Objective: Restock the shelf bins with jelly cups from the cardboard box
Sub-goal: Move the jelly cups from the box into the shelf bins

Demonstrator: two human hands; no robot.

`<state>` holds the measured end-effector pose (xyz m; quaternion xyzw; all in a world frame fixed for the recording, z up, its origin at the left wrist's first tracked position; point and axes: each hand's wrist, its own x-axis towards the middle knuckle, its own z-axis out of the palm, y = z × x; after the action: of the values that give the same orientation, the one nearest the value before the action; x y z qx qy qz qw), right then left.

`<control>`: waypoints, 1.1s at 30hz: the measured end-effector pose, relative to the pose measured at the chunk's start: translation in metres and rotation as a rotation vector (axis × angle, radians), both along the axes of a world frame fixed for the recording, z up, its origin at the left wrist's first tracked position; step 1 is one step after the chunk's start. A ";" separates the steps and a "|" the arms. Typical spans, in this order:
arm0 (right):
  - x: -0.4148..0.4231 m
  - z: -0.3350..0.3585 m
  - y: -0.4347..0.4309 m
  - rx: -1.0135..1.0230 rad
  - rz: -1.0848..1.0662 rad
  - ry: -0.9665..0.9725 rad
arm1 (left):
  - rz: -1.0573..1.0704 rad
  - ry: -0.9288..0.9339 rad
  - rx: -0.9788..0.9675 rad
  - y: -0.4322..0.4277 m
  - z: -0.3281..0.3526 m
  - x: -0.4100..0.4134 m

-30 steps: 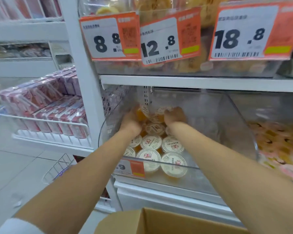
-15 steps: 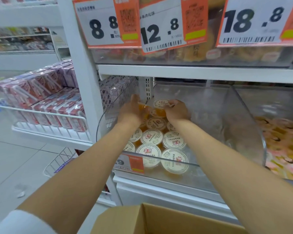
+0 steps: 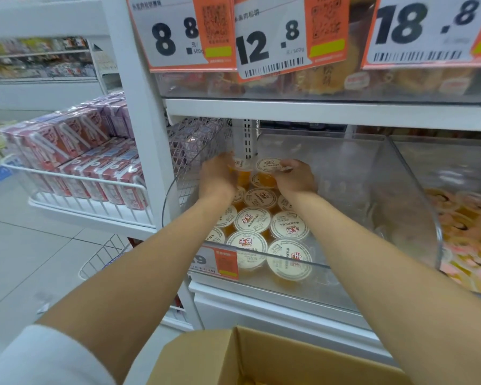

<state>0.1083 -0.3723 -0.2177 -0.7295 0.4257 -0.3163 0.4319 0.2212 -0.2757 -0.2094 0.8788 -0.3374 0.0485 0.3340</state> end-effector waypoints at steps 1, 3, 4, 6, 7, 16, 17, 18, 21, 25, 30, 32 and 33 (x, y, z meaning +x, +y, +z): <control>0.000 0.000 0.000 -0.013 0.003 0.011 | -0.028 0.010 0.017 0.000 -0.002 -0.001; 0.001 -0.001 0.000 -0.025 0.005 0.014 | -0.061 0.015 0.083 0.000 -0.005 0.000; 0.002 -0.002 -0.001 -0.017 0.003 0.000 | -0.062 0.017 0.125 -0.001 -0.006 0.001; 0.004 -0.004 -0.002 0.027 0.001 -0.046 | -0.088 0.069 0.175 -0.003 -0.007 0.002; 0.005 -0.005 -0.002 0.049 0.016 -0.063 | -0.105 0.118 0.178 -0.003 -0.007 0.002; 0.006 -0.007 -0.001 0.117 0.157 -0.074 | 0.035 -0.097 0.315 -0.003 -0.009 0.004; 0.006 -0.007 0.000 0.111 0.151 -0.077 | 0.018 -0.082 0.311 -0.004 -0.010 0.005; 0.005 -0.008 0.000 0.103 0.141 -0.078 | -0.003 -0.055 0.309 -0.005 -0.010 0.006; 0.007 -0.009 -0.002 0.103 0.126 -0.085 | -0.102 0.108 0.304 -0.005 -0.011 0.008; 0.007 -0.009 -0.003 0.093 0.180 -0.053 | -0.149 0.160 0.294 -0.002 -0.010 0.003; 0.011 -0.017 -0.006 -0.093 0.191 0.079 | -0.080 0.020 0.196 0.004 -0.008 0.003; 0.011 -0.020 -0.007 -0.150 0.202 0.163 | -0.100 -0.037 0.305 0.008 -0.004 -0.002; 0.010 -0.022 -0.007 -0.167 0.221 0.203 | -0.123 -0.038 0.373 0.011 -0.002 -0.006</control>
<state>0.1179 -0.3795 -0.2398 -0.8334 0.3565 -0.2259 0.3568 0.2148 -0.2651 -0.2112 0.9020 -0.4000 -0.0188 0.1615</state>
